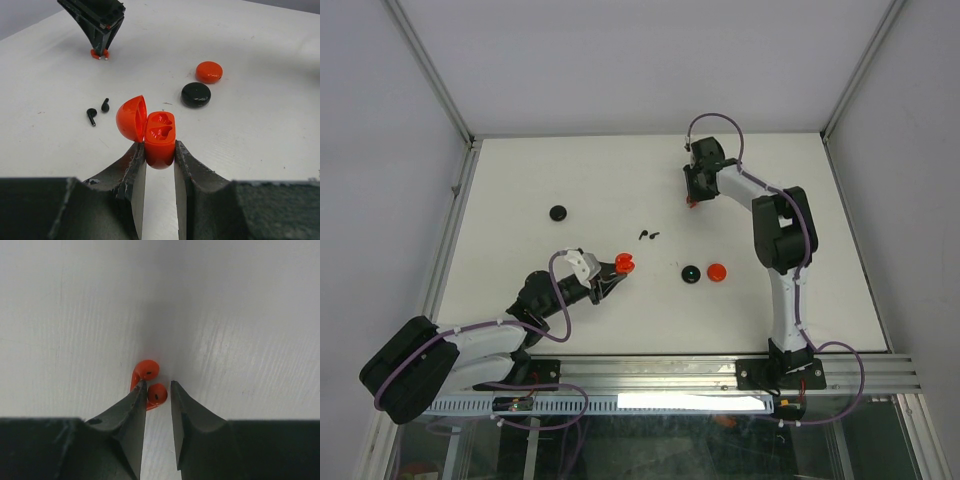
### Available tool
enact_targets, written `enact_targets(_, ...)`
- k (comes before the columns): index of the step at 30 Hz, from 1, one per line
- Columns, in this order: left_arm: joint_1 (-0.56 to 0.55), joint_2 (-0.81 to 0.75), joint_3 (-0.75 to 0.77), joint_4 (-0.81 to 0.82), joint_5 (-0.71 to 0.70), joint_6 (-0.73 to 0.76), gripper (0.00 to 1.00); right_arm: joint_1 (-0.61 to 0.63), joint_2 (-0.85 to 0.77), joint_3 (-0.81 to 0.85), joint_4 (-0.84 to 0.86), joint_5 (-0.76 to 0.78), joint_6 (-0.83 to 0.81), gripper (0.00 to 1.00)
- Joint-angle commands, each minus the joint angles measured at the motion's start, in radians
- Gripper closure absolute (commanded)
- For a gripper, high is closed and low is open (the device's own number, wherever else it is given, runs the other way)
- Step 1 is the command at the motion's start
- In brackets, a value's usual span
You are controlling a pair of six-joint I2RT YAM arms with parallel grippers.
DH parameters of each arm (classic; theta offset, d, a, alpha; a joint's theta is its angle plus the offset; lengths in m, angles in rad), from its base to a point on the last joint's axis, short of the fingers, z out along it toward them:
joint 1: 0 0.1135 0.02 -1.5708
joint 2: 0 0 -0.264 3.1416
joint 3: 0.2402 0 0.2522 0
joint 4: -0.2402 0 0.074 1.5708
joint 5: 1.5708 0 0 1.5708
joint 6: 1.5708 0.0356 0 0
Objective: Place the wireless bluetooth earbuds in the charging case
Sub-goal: Pick up the earbud from the center of the board.
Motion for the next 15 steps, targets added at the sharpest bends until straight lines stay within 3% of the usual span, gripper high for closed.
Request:
enact_targets(1, 0.008, 0.0, 0.022, 0.019, 0.035, 0.032, 1.0, -0.005, 0.044, 0.04, -0.063, 0.03, -0.034, 0.72)
enact_targets(15, 0.008, -0.001, 0.028, 0.0, 0.062, 0.038, 1.0, 0.008, -0.039, -0.044, -0.217, 0.07, -0.048, 0.78)
